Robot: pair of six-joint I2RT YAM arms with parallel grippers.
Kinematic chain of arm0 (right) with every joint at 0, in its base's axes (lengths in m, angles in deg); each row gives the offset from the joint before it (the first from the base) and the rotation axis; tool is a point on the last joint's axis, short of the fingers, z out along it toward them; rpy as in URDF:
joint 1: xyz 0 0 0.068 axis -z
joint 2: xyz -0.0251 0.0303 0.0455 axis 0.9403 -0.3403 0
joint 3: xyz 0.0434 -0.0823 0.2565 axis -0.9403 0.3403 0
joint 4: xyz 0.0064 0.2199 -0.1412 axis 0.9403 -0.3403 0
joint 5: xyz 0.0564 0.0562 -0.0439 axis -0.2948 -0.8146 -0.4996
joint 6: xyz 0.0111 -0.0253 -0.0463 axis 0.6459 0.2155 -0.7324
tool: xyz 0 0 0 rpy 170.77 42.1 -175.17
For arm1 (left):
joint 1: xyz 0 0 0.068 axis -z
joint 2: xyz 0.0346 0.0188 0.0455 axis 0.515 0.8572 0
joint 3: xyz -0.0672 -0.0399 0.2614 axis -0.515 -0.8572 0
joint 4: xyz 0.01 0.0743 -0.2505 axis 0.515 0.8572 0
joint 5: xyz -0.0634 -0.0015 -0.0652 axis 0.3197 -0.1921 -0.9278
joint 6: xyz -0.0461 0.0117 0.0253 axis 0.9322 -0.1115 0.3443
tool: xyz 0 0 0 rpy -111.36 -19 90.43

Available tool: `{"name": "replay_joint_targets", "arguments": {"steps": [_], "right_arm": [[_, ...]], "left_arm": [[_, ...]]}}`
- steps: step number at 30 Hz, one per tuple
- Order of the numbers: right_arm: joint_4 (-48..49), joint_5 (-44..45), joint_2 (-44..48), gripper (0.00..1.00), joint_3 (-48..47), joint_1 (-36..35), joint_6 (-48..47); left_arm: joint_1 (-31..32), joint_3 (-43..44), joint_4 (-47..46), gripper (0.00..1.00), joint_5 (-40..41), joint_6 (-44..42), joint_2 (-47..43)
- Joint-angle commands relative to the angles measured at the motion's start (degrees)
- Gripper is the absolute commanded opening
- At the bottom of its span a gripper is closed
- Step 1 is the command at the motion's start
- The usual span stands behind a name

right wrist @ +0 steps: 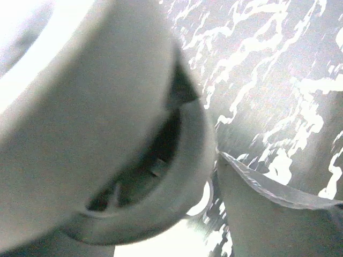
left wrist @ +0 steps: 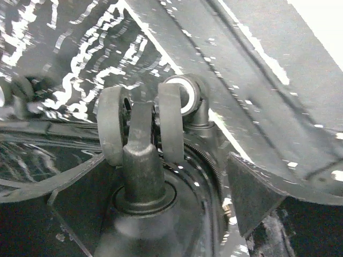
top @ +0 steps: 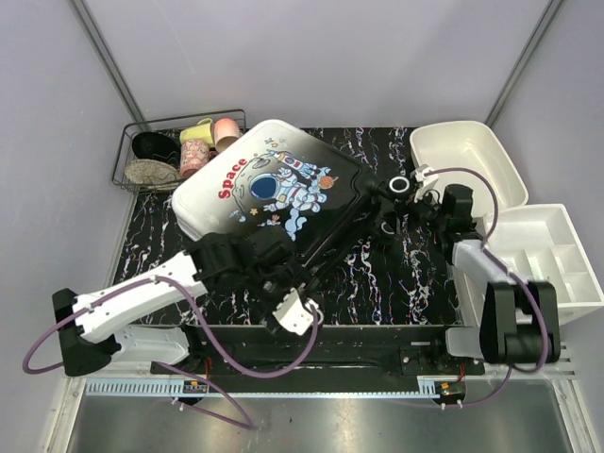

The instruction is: Open, take out, and arrange the luggage

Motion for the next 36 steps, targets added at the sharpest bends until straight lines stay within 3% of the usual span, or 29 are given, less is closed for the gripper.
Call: {"name": "replay_joint_targets", "arguments": {"steps": [1, 2, 5, 11, 15, 16, 18, 19, 20, 24, 27, 31, 36], "right_arm": [[-17.31, -4.90, 16.77, 0.83, -4.49, -1.27, -1.85], [-27.71, -4.28, 20.27, 0.85, -5.01, -1.35, -2.90], [-44.26, -2.96, 25.82, 0.87, -8.70, -1.27, -5.80], [-66.88, -4.98, 29.01, 0.90, -18.54, -1.27, -10.29], [-65.27, -1.56, 27.00, 0.93, -27.92, -1.27, -5.04], [-63.95, -1.38, 25.51, 0.94, -30.13, -1.27, -0.49], [-60.26, -1.73, 18.84, 0.94, -37.14, -1.27, 4.36], [-59.46, -1.81, 16.20, 0.96, -39.62, -1.27, 7.60], [-58.84, -1.82, 10.87, 0.97, -41.91, -1.27, 10.16], [-58.23, -2.95, 0.63, 1.00, -50.62, -1.35, 11.94], [-57.08, -4.97, -4.38, 1.00, -51.08, -1.88, 11.86], [-57.34, -12.00, -6.85, 1.00, -47.31, -3.90, 12.91], [-57.08, -17.89, -2.03, 0.94, -36.68, -8.20, 11.85]], "left_arm": [[-2.01, 1.00, 22.96, 0.90, 8.15, 13.75, -3.31], [-2.19, 3.53, 20.86, 0.93, 9.55, 15.78, -4.18], [-4.81, 10.37, 17.95, 0.96, 8.70, 21.94, -5.07], [-16.32, 19.10, 10.67, 0.99, 6.14, 33.98, -6.65], [-31.33, 19.99, 6.08, 0.99, 1.49, 46.19, -8.23], [-39.81, 19.56, 5.47, 0.99, -0.44, 51.52, -8.58], [-48.64, 17.10, 3.97, 0.99, -5.79, 57.78, -9.46], [-57.56, 15.96, 3.88, 0.99, -8.60, 62.77, -9.55], [-61.65, 13.34, 3.96, 0.99, -12.81, 65.52, -9.99], [-81.67, 6.12, 4.23, 0.99, -18.55, 74.32, -11.22], [-87.77, 1.72, 4.58, 0.99, -20.14, 76.62, -11.05], [-88.50, -1.54, 3.00, 0.99, -22.25, 78.55, -8.68], [-88.41, -4.62, -3.76, 0.99, -28.66, 80.40, -6.13]]}}
